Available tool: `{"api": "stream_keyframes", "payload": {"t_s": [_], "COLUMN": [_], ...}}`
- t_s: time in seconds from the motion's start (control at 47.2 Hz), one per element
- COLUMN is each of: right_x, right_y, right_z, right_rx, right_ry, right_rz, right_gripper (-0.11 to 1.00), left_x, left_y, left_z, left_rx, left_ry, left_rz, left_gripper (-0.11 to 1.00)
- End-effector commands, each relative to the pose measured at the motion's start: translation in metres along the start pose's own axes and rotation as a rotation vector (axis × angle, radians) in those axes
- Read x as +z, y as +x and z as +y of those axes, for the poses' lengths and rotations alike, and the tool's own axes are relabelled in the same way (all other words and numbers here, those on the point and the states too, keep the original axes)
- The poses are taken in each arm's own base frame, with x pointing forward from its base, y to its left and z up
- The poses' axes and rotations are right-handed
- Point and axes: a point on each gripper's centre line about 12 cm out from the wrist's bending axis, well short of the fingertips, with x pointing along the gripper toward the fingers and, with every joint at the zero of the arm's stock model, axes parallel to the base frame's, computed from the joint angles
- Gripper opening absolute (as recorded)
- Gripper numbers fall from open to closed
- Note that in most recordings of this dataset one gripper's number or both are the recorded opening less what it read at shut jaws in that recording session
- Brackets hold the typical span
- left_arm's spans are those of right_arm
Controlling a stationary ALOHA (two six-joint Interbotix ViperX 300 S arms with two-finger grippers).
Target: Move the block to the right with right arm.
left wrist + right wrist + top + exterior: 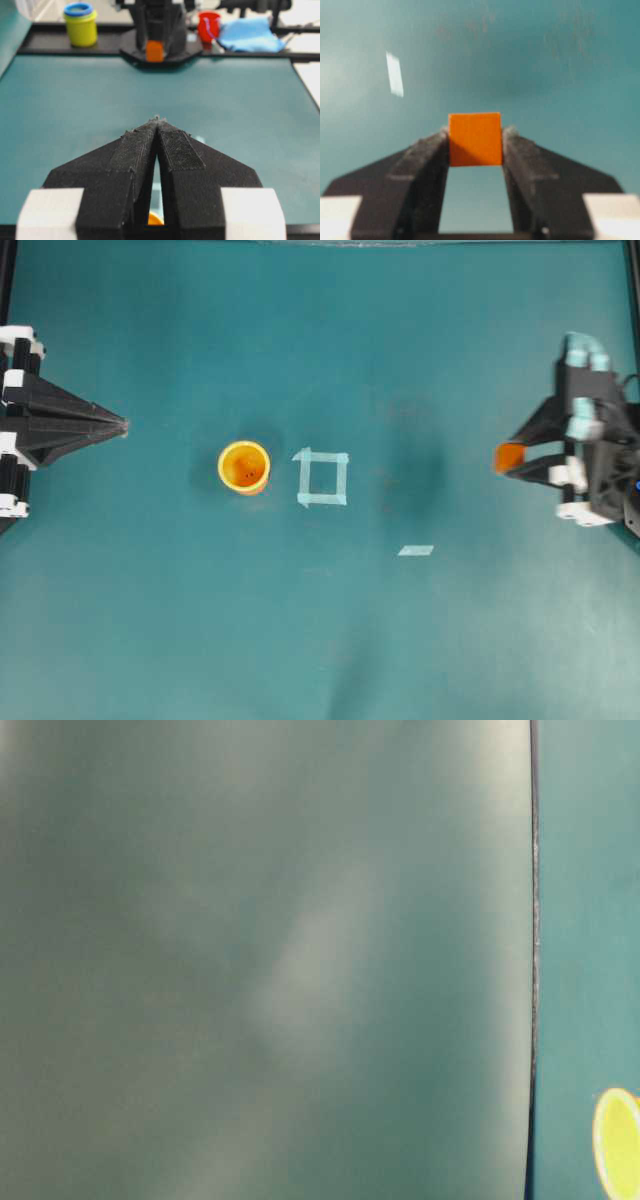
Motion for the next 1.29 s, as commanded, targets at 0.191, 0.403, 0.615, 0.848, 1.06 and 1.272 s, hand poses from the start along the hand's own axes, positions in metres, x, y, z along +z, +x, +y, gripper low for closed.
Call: {"api": "stream_keyframes", "payload": {"t_s": [0.191,0.403,0.615,0.848,1.06,1.272], "right_x": [-0.029,-0.047,-0.048,-0.053,-0.051,-0.051], "right_y": [-0.036,-0.056,-0.069,-0.075,-0.08,-0.08], "right_z": [-0.004,-0.007,-0.007,-0.008,-0.007,-0.007], "right_rx": [0.001,0.0,0.004,-0.003,0.002,0.002], "right_ry": [0.069,0.1,0.101,0.104,0.103,0.102], "right_rz": [0.014,0.027,0.01,0.053,0.033,0.033], "right_gripper": [0.41,0.41,0.41,0.41,0.41,0.41], "left_x": [0.01,0.01,0.01,0.009,0.009,0.009], "left_y": [0.003,0.003,0.003,0.003,0.003,0.003], "left_z": [0.0,0.0,0.0,0.0,0.0,0.0], "left_rx": [-0.002,-0.002,0.0,0.0,0.0,0.0], "left_ry": [0.0,-0.002,0.0,-0.001,0.0,0.0], "left_rz": [-0.023,-0.02,-0.018,-0.017,-0.015,-0.017], "left_gripper": [0.0,0.0,0.0,0.0,0.0,0.0]}}
